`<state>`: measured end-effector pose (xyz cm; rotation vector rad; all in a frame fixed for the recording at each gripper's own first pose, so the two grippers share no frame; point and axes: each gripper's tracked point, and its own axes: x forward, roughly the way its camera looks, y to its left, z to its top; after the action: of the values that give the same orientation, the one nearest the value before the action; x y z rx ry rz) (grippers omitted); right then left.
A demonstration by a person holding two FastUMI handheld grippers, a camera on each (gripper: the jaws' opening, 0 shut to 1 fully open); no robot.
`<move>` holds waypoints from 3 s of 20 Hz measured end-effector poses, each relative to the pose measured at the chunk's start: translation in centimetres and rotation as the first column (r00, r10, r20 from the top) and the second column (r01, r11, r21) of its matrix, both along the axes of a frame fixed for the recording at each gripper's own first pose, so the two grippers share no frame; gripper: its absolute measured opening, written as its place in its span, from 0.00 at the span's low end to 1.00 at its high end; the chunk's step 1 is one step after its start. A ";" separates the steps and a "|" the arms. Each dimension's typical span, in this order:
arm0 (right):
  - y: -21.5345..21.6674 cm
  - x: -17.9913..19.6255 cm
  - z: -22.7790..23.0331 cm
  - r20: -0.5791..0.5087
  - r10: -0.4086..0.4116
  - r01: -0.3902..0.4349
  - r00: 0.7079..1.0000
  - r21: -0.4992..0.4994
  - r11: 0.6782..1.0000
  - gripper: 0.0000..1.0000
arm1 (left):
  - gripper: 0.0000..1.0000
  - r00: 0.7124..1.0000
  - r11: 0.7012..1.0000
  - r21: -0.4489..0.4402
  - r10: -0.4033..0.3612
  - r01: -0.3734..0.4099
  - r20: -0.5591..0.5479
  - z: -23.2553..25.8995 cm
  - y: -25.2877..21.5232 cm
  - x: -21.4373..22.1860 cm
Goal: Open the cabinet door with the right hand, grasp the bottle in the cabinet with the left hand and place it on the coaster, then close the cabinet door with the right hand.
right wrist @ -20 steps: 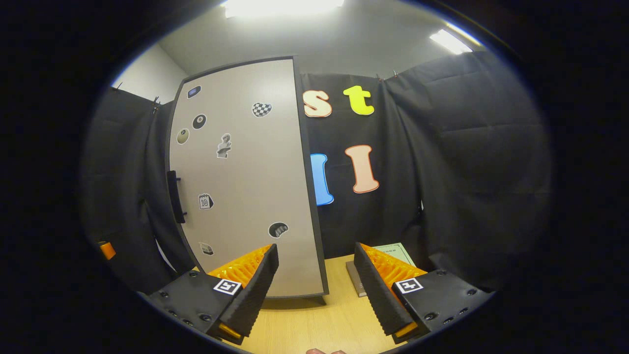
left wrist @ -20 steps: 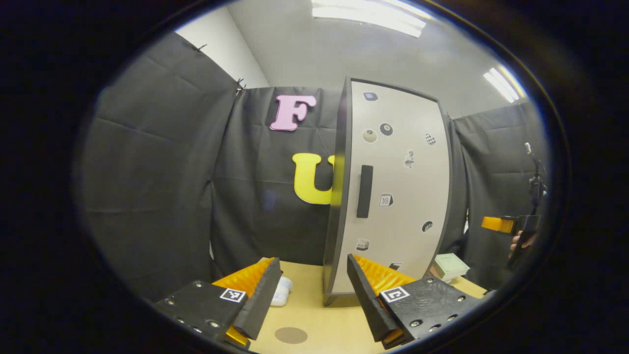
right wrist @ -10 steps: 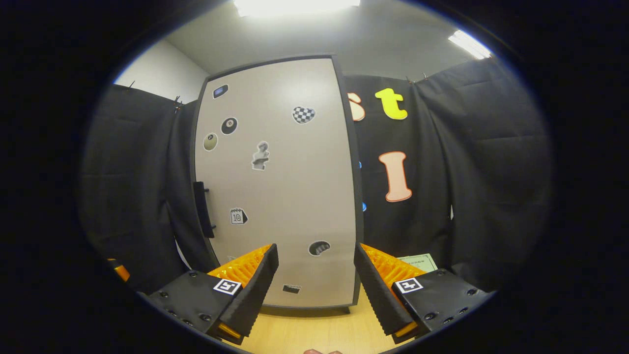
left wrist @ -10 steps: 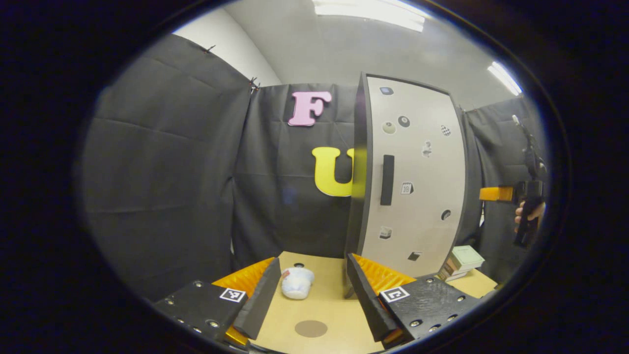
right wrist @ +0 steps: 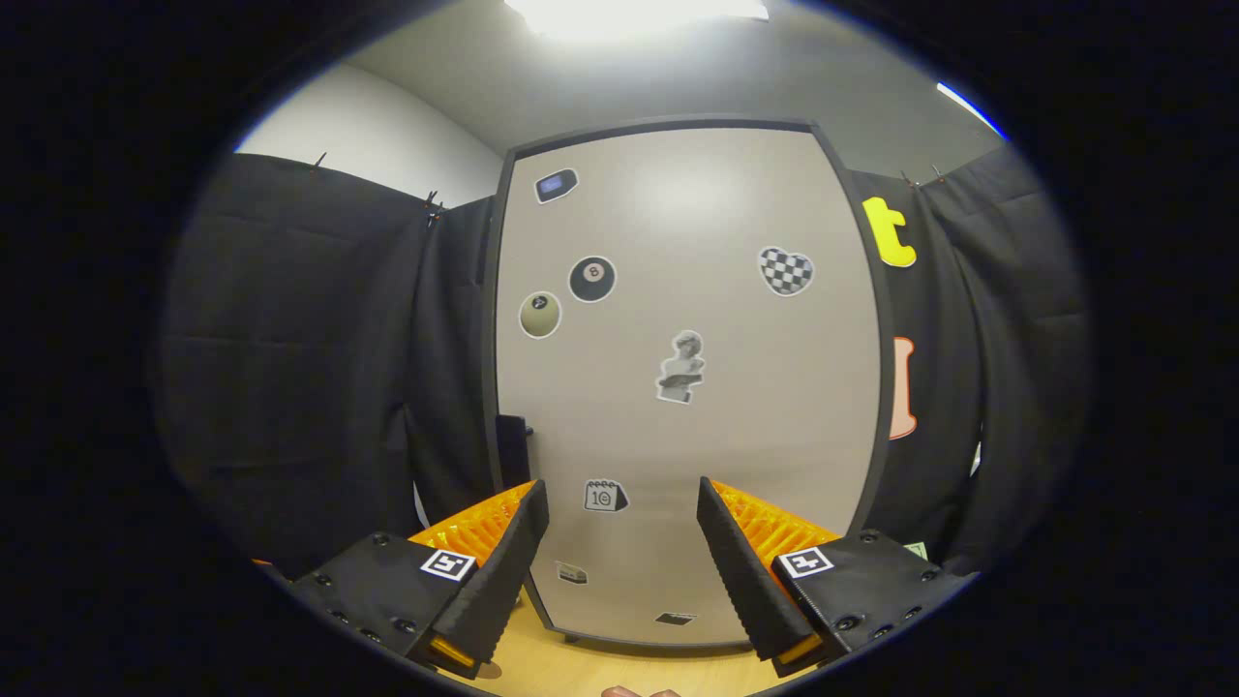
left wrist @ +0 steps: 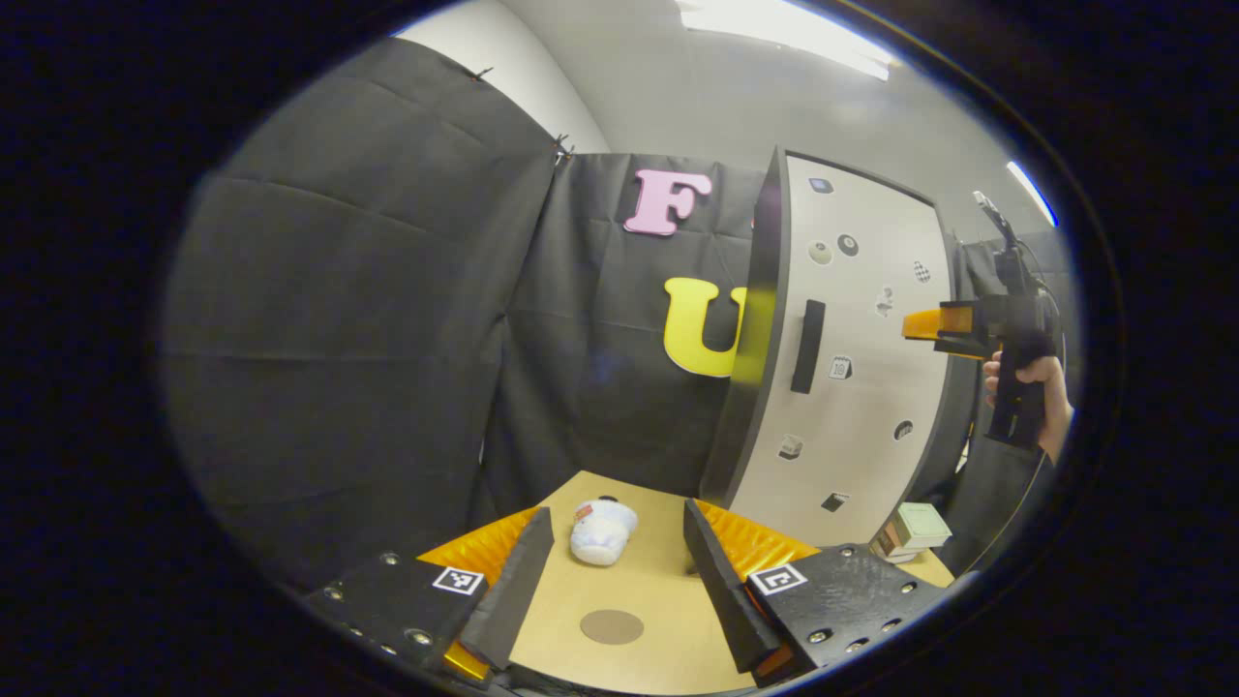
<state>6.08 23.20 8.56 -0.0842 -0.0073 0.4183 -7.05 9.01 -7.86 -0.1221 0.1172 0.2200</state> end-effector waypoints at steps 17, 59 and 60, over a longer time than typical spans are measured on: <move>11.0 7.6 -4.2 -0.088 -0.070 0.064 0.994 -0.067 0.996 1.00 | 0.84 0.981 0.982 -0.058 0.171 -0.177 -0.095 -4.5 6.1 -5.8; 7.4 0.3 -5.6 -0.189 0.335 -0.345 0.923 -0.021 0.938 0.10 | 0.82 0.993 0.992 0.077 0.105 -0.100 -0.060 3.7 -7.1 -6.1; 7.0 0.1 -5.7 -0.191 0.340 -0.350 0.921 -0.018 0.937 0.10 | 0.82 0.993 0.993 0.075 0.098 -0.093 -0.060 3.7 -8.1 -6.6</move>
<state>6.19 30.24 2.84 -0.0950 0.1755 0.7800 -13.64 0.90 -4.12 -0.0494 0.1665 0.3233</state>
